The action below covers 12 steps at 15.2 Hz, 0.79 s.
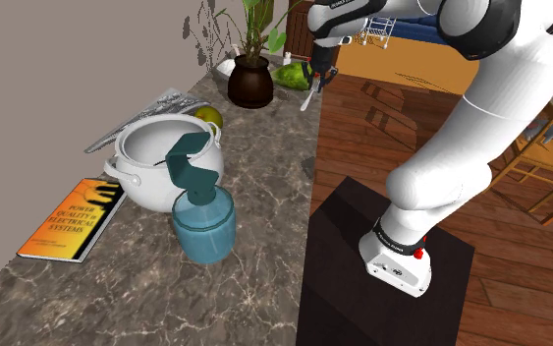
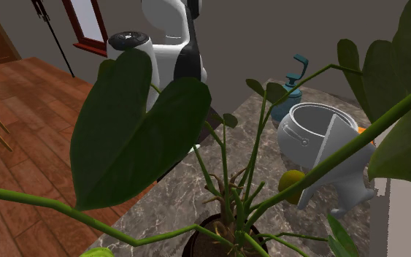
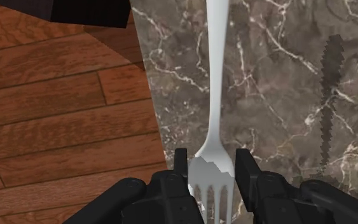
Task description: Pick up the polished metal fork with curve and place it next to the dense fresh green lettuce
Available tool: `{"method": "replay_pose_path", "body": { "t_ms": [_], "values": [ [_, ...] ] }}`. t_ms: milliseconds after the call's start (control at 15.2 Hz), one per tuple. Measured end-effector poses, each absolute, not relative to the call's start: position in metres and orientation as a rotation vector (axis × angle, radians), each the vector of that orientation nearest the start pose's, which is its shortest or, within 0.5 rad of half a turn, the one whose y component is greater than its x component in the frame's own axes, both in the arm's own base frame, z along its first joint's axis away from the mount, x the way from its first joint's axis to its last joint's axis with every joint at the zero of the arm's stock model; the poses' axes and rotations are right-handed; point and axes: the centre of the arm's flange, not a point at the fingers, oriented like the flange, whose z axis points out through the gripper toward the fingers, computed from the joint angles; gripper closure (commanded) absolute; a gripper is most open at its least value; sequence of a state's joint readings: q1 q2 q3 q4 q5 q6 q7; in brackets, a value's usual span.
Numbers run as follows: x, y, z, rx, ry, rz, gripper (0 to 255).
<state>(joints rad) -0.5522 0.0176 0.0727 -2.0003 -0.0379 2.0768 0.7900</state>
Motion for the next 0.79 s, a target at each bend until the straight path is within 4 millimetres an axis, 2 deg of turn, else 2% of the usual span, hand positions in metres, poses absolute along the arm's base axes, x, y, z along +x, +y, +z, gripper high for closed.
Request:
{"method": "replay_pose_path", "body": {
  "t_ms": [792],
  "values": [
    [0.499,-0.262,0.39,-2.563,1.853,-0.1,255]
  ]
}}
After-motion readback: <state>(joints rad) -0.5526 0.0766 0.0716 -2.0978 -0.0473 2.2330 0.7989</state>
